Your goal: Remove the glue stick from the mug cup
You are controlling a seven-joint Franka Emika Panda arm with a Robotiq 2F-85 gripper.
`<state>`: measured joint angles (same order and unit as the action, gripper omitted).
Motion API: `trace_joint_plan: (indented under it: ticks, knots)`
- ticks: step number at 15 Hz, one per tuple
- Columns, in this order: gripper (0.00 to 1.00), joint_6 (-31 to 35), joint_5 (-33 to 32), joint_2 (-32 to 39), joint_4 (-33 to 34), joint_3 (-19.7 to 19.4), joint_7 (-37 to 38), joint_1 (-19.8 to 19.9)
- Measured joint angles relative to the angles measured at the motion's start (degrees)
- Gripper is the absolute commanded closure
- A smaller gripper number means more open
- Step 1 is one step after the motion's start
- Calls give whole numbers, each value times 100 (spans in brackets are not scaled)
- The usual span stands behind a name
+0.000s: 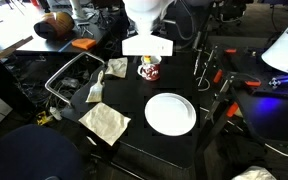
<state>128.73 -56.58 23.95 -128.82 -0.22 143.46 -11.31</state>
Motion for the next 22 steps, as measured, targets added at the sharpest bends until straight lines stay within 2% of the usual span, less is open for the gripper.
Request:
trace_joint_plan:
  ticks: [6,13,16,22]
  knots:
    - [92,-428,-378,-553,-94,153,104,-130]
    - [92,-387,-939,-646,64,409,55,-126]
    - [92,-148,-1189,-491,253,445,-134,-119]
    - [92,747,-1447,93,777,446,-795,-9]
